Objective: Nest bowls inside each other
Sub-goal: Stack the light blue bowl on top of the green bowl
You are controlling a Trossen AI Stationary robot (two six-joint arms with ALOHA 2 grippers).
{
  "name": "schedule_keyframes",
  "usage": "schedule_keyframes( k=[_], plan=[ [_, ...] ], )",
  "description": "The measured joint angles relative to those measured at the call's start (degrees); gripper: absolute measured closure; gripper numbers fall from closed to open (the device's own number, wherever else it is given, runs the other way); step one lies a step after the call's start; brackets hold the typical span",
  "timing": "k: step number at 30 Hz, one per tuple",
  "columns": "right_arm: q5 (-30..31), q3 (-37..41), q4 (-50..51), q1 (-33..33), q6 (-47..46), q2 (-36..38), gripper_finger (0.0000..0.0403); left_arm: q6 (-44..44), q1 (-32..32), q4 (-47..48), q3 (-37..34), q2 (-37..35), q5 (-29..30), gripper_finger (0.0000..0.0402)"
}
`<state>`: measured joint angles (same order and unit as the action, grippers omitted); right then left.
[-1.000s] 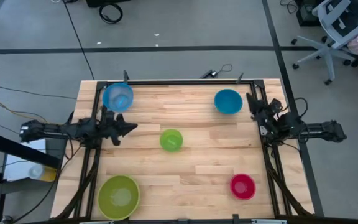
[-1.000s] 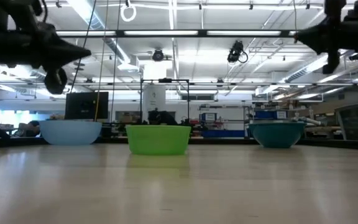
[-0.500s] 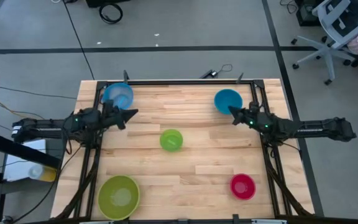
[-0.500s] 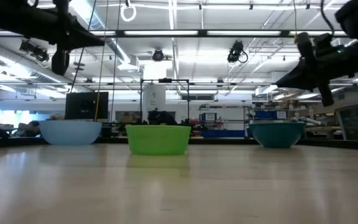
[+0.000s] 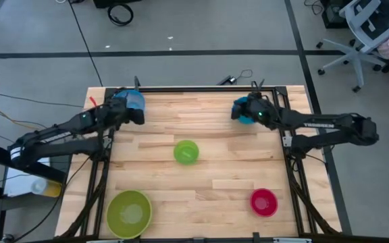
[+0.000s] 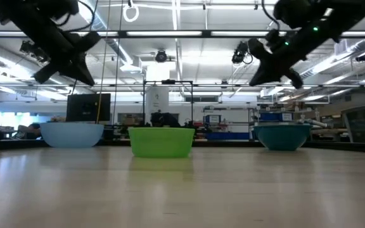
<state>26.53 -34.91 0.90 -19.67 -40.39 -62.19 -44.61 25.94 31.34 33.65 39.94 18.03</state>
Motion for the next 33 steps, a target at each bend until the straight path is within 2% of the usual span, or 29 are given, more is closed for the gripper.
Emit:
schedule_keyframes(
  k=[3, 6, 14, 18, 24, 30, 33],
  plan=[
    [-6.4, -4.2, 0.0, -1.2, 0.0, -3.7, 0.0394, 5.0, 3.3, 0.4, 0.0, 4.3, -4.7, 0.04],
    [-10.5, -7.6, 0.6, -1.8, 0.1, -6.4, 0.0391, 9.0, 4.8, 0.2, 0.0, 7.9, -6.4, 0.038],
    [-14.7, -12.0, 3.4, -1.9, 3.2, -10.0, 0.0337, 12.7, 7.9, -0.6, 0.0, 12.8, -8.8, 0.0251],
    [-18.5, -12.0, 3.5, -3.0, 1.3, -12.2, 0.0296, 15.3, 8.4, -2.4, 0.1, 13.6, -8.8, 0.0208],
    [-25.0, -13.8, -0.4, -3.8, -4.6, -19.4, 0.0254, 17.5, 8.4, -2.7, 0.1, 14.8, -8.7, 0.0199],
    [-25.5, -24.5, 0.3, -2.7, -4.8, -29.6, 0.0251, 20.2, 8.4, -2.5, 0.1, 15.7, -8.0, 0.0198],
    [-25.1, -31.2, 0.8, -1.8, -4.4, -35.1, 0.0251, 17.2, 8.4, -2.5, 0.5, 15.4, -9.8, 0.0198]
  ],
)
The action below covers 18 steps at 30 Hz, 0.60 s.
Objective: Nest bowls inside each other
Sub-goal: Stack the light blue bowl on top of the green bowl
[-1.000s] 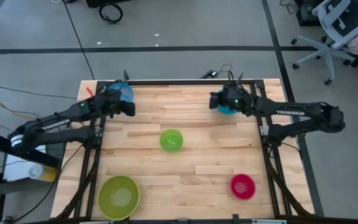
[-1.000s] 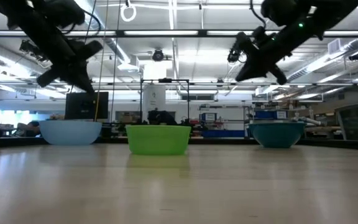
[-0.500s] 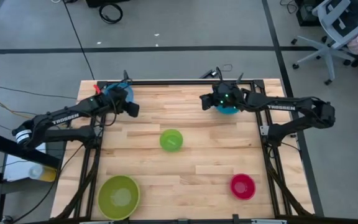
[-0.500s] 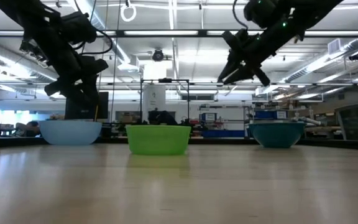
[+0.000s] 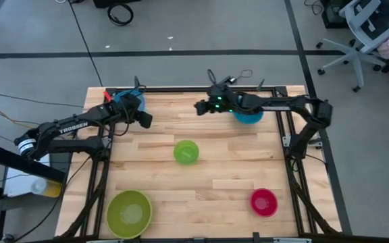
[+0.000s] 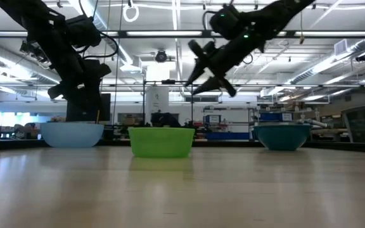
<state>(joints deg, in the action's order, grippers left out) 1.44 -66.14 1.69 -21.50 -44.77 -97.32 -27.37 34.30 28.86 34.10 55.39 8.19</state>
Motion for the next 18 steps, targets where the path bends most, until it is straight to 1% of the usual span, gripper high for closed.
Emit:
schedule_keyframes(
  k=[3, 6, 9, 14, 18],
  plan=[
    [0.8, -7.3, 1.6, 0.6, 0.2, -6.2, 0.0251, -3.1, -0.1, 0.5, 3.0, -1.0, -3.8, 0.0198],
    [1.5, -14.2, 2.0, 1.2, -0.5, -12.7, 0.0251, -3.1, 0.5, 4.3, 7.6, -1.5, -3.3, 0.0198],
    [1.2, -21.4, 2.2, 2.0, -0.7, -18.6, 0.0251, -2.1, 2.1, 9.2, 12.5, -1.5, 0.0, 0.0198],
    [0.9, -33.4, 3.7, 3.2, -2.3, -28.3, 0.0251, -1.9, 5.7, 17.7, 17.9, -1.3, 8.2, 0.0198],
    [0.2, -42.7, 4.5, 3.8, -3.6, -35.7, 0.0251, -3.1, 8.7, 21.8, 18.8, -1.4, 9.6, 0.0198]
  ],
)
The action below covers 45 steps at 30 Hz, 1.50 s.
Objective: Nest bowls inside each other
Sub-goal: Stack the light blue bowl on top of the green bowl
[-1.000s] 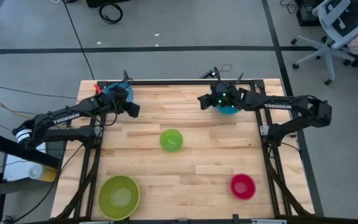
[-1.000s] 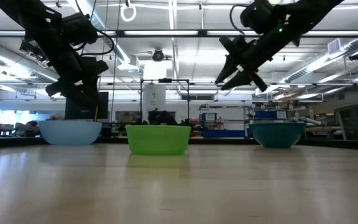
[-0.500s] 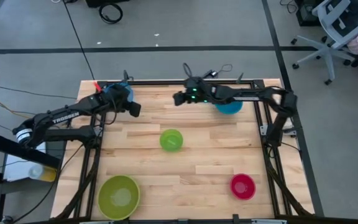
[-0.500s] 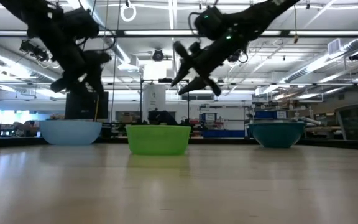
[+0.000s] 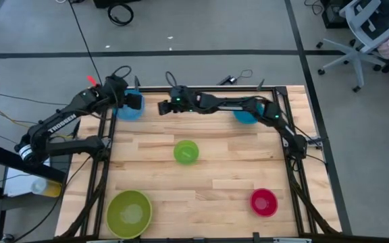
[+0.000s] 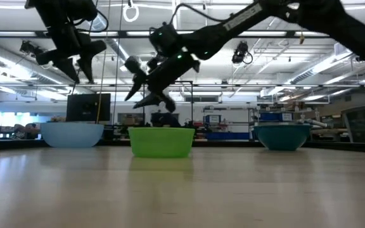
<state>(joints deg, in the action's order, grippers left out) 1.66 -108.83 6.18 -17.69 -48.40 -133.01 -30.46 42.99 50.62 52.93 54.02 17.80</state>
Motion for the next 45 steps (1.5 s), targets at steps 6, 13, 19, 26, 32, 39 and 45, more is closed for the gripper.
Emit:
schedule_keyframes(
  k=[6, 13, 19, 26, 32, 39, 45],
  plan=[
    [-1.4, -10.6, 2.4, 1.1, 7.3, -8.1, 0.0251, -1.1, 0.9, 5.6, -1.5, 0.0, -3.9, 0.0211],
    [1.0, -19.9, 6.1, 4.5, 34.3, -13.6, 0.0251, -4.1, 0.8, 7.0, -1.5, -0.5, -10.0, 0.023],
    [5.9, -20.6, 10.1, 5.7, 31.8, -13.2, 0.0251, 10.1, 0.8, 7.0, -3.1, 2.2, -7.9, 0.0245],
    [9.0, -20.6, 21.3, 5.2, 27.4, -8.1, 0.0251, 15.0, -1.9, 2.9, -7.8, 6.8, -9.6, 0.0246],
    [9.3, -20.7, 28.4, 1.5, 27.2, -2.6, 0.0251, 14.8, -2.3, -2.3, -10.3, 11.6, -7.0, 0.0246],
    [7.8, -20.7, 33.3, -2.1, 27.7, 1.5, 0.0251, 18.1, -2.3, -6.5, -10.3, 19.1, -5.6, 0.0253],
    [7.5, -20.7, 36.7, -4.4, 27.1, 4.2, 0.0251, 19.4, -2.6, -10.3, -10.2, 25.2, -4.1, 0.0341]
  ],
)
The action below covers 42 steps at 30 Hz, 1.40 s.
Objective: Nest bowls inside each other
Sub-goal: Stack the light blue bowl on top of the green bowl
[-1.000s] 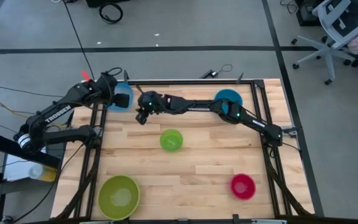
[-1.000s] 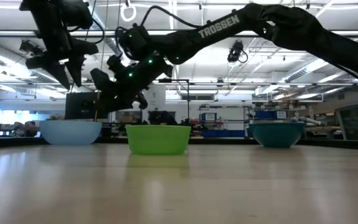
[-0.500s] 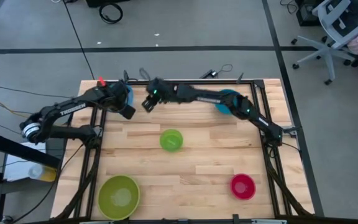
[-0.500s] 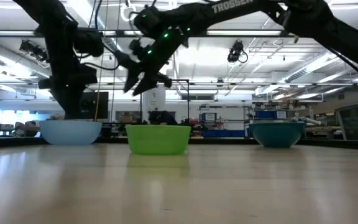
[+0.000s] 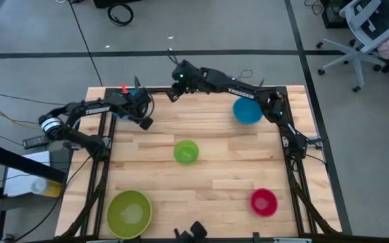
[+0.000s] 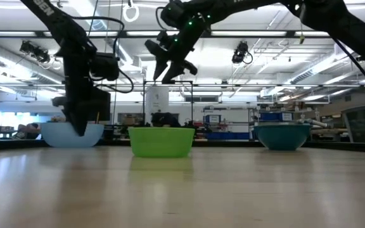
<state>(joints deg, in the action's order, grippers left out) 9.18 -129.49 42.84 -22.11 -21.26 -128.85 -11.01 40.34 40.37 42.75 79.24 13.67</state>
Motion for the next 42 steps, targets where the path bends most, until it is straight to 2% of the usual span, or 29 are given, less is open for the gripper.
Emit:
schedule_keyframes(
  k=[2, 6, 12, 16, 19, 24, 28, 34, 42],
  plan=[
    [0.0, 0.0, 2.2, -0.7, -0.9, 0.7, 0.0251, 1.5, -1.3, 0.1, 0.7, 0.5, -0.4, 0.0382],
    [-0.2, 0.0, 7.5, -2.1, -1.6, 0.7, 0.0251, 8.5, -7.2, 0.9, 2.6, -2.2, -0.9, 0.0394],
    [-6.2, 0.0, 9.5, -3.2, -1.6, 0.7, 0.0251, 34.4, -22.0, 0.8, 5.8, -7.6, 0.1, 0.0398],
    [-13.0, 0.1, 9.4, -3.5, -1.7, 1.4, 0.0251, 49.1, -30.1, 1.6, 5.8, -8.9, 2.6, 0.0399],
    [-15.0, 0.0, 9.3, -3.0, -1.7, 2.9, 0.0251, 50.5, -32.8, 3.4, 5.8, -8.2, 3.2, 0.04],
    [-9.8, 0.0, 9.3, 0.1, 2.6, 3.8, 0.0251, 51.3, -34.8, 3.1, 5.8, -6.3, 6.5, 0.04],
    [-11.8, 0.1, 10.0, 2.2, 6.6, 3.4, 0.0251, 52.4, -35.9, 1.5, 5.8, -5.4, 10.0, 0.0401],
    [-5.5, 0.8, 10.9, 3.7, 7.4, 2.6, 0.0251, 55.1, -39.0, 0.5, 5.8, -5.4, 14.6, 0.04],
    [-10.0, 1.4, 11.6, 3.3, 7.9, 2.4, 0.0262, 52.9, -43.0, 0.2, 5.8, -5.4, 17.1, 0.0397]
  ],
)
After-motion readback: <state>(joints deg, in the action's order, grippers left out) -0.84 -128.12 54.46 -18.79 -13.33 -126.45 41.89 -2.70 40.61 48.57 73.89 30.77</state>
